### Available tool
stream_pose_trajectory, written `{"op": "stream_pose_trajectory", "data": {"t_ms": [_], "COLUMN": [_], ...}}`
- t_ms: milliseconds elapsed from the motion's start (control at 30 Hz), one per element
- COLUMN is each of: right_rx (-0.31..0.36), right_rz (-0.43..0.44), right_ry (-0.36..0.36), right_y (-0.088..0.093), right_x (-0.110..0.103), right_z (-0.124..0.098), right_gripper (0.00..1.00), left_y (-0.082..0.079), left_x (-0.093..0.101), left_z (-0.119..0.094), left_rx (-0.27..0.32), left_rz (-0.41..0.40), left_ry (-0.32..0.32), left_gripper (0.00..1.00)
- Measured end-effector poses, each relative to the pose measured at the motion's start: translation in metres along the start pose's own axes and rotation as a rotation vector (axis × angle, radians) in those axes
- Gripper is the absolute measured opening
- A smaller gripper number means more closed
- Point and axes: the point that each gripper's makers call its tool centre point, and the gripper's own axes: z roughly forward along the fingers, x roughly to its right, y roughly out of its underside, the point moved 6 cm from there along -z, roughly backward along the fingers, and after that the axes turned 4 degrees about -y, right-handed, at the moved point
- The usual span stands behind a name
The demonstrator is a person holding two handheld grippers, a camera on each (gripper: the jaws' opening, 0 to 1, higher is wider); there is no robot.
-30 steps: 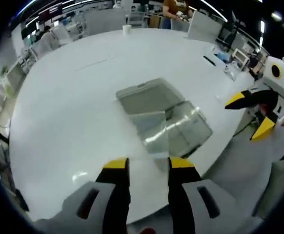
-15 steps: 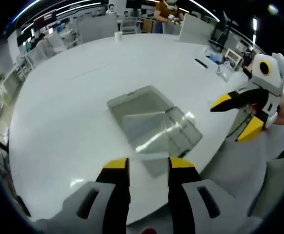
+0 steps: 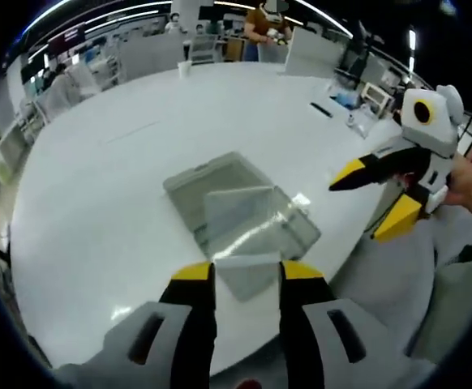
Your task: Insert the divider into the dual guide fixture by aligning both edges with the guide slots and pushing it downward to the bottom, including one-sided entry, uneven engagement, binding, and posture correction.
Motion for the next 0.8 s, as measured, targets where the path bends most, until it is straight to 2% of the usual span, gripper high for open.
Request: {"op": "stream_pose_trajectory", "data": {"t_ms": [400,800], "right_rx": [0.012,0.032], "right_rz": [0.002,0.001], "right_ry": [-0.007,-0.06], "right_y": [-0.003,-0.01], "right_x": [0.005,0.006], "right_z": [-0.005,-0.009], "right_gripper": [0.43,0.43], "left_y": [-0.006,-0.017], "left_x": [0.006,0.015], "left_z": [-0.001,-0.007], "left_rx": [0.035,0.095], "left_rz": [-0.026,-0.048], "left_ry": [0.055,0.163], "left_gripper": [0.26,0.26]}}
